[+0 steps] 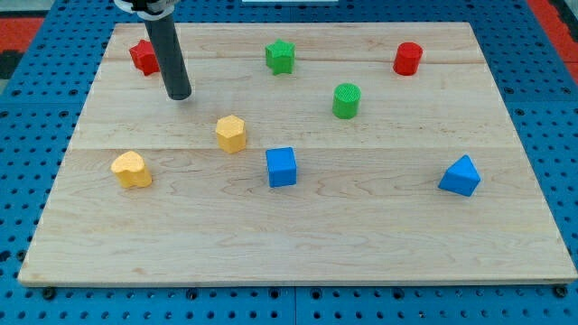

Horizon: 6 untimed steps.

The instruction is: Push the blue cube diagonal to the green circle

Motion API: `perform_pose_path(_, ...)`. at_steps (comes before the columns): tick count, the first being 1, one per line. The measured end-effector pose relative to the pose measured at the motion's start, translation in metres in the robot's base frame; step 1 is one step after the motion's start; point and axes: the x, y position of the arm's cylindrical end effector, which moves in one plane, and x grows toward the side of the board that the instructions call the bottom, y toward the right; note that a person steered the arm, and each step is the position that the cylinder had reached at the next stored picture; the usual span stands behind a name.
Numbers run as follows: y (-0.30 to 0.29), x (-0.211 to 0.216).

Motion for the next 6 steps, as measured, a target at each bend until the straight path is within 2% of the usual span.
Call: perform_pose_path(6,-0.0092,0.0)
